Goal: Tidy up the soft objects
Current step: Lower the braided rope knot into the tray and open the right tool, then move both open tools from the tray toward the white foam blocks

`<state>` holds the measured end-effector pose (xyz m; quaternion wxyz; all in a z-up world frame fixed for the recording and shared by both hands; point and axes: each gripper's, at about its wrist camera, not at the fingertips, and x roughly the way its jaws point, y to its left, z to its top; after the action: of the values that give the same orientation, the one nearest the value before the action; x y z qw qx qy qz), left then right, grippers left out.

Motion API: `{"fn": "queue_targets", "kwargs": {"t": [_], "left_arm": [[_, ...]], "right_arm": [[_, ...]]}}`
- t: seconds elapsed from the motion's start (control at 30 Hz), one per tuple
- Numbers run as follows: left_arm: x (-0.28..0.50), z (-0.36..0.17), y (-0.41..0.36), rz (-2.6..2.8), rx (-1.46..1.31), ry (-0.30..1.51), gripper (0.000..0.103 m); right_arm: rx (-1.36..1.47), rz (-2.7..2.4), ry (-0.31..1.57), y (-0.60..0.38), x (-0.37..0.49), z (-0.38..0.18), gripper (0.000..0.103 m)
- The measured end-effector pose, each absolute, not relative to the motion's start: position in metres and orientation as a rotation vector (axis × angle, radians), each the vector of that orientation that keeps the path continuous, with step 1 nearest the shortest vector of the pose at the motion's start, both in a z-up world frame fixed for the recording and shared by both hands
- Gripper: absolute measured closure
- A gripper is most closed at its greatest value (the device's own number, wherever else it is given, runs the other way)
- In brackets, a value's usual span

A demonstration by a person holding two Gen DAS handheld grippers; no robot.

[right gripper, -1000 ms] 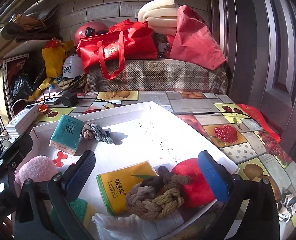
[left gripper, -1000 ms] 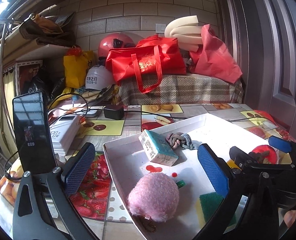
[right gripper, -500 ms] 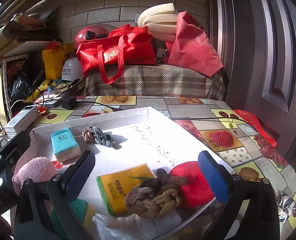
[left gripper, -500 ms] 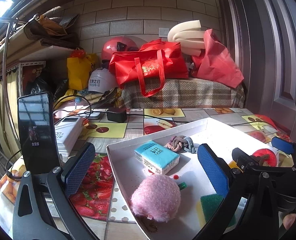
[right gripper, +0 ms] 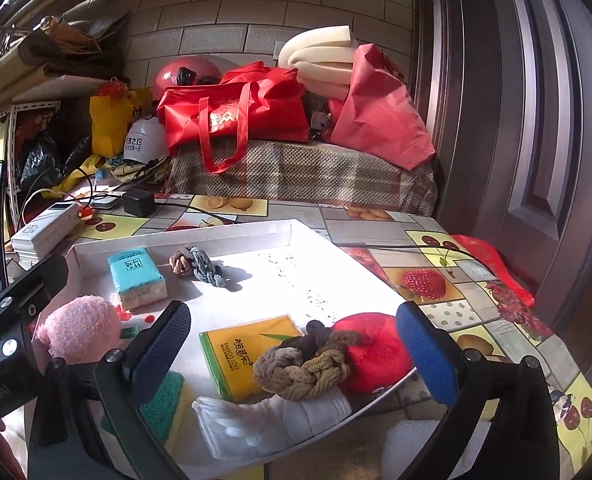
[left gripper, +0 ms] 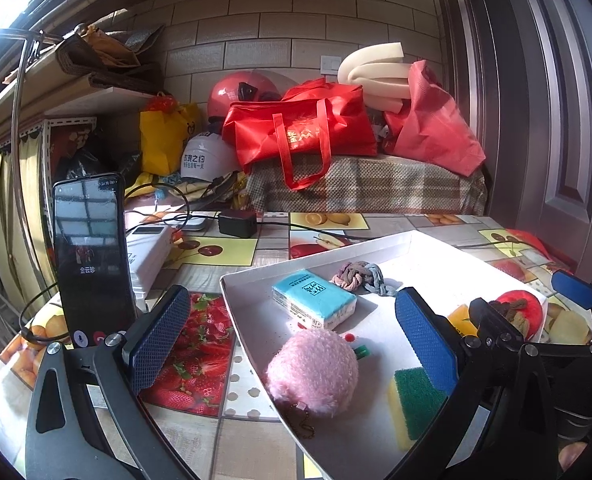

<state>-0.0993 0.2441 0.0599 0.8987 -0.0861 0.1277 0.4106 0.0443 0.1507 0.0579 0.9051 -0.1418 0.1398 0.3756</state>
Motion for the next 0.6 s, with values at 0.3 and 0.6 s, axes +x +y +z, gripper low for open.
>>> {"fn": "queue_targets", "kwargs": {"t": [0.3, 0.6], "left_arm": [[-0.117, 0.06, 0.229, 0.838, -0.206, 0.243, 0.0], [-0.122, 0.059, 0.208, 0.85, -0.17, 0.264, 0.0]], "right_arm": [[-0.263, 0.793, 0.24, 0.125, 0.026, 0.061, 0.0], [-0.131, 0.788, 0.256, 0.083, 0.03, 0.064, 0.0]]}}
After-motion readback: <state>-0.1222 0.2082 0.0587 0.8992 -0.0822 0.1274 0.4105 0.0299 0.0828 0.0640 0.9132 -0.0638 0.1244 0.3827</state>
